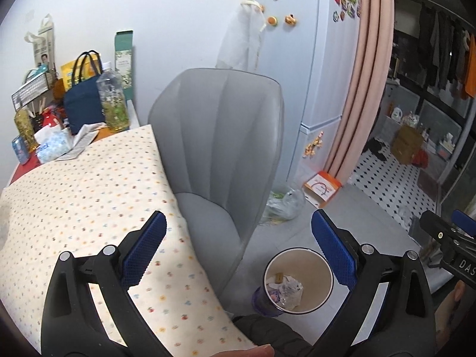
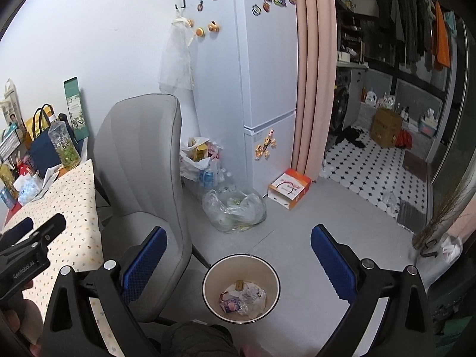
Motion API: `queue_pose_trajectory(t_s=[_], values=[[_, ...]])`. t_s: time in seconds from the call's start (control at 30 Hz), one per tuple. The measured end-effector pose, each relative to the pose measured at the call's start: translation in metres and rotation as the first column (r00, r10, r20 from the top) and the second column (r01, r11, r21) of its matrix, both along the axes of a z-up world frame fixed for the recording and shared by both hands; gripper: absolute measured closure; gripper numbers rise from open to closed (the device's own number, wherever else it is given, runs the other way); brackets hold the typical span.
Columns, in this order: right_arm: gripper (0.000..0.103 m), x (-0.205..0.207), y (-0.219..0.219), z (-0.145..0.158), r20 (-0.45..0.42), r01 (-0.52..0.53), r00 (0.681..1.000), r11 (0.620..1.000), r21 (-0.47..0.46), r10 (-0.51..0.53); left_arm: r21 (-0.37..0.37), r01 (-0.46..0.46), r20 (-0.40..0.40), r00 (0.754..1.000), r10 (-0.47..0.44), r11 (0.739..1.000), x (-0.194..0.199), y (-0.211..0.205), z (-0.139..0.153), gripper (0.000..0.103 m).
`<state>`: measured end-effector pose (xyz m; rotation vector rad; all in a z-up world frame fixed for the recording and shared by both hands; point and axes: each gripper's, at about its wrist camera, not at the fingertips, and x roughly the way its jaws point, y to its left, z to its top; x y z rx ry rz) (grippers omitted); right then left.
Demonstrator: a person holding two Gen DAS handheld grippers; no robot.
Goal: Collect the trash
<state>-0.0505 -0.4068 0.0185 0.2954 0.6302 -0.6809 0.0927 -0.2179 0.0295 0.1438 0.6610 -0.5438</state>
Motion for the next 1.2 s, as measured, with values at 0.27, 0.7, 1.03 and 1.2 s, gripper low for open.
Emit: queue_pose_trajectory(t_s=[0.27,0.7,1.03,1.2], values=[[0.008,-0.004,0.037,0.02,0.02,-0.065,0.998,0.997,-0.037,0.066,-0.047,-0.048,0.023,0.999,0.049,0.998,-0.014,0.039,0.018,0.006],[0.008,-0.009,0.095,0.038,0.078,-0.199,0.976,0.978,-0.062,0.203,-0.078,-0.2,0.073,0.976,0.205,0.977,-0.039,0.115,0.038,0.006],[0.008,0.001,0.111,0.034,0.086,-0.256,0.962,0.966,-0.029,0.258,-0.071,-0.302,0.104,0.946,0.308,0.951,-0.053,0.159,0.043,0.006],[0.008,0.008,0.121,0.036,0.088,-0.297,0.95,0.954,-0.032,0.298,-0.069,-0.332,0.106,0.935,0.338,0.941,-0.056,0.172,0.043,0.006]])
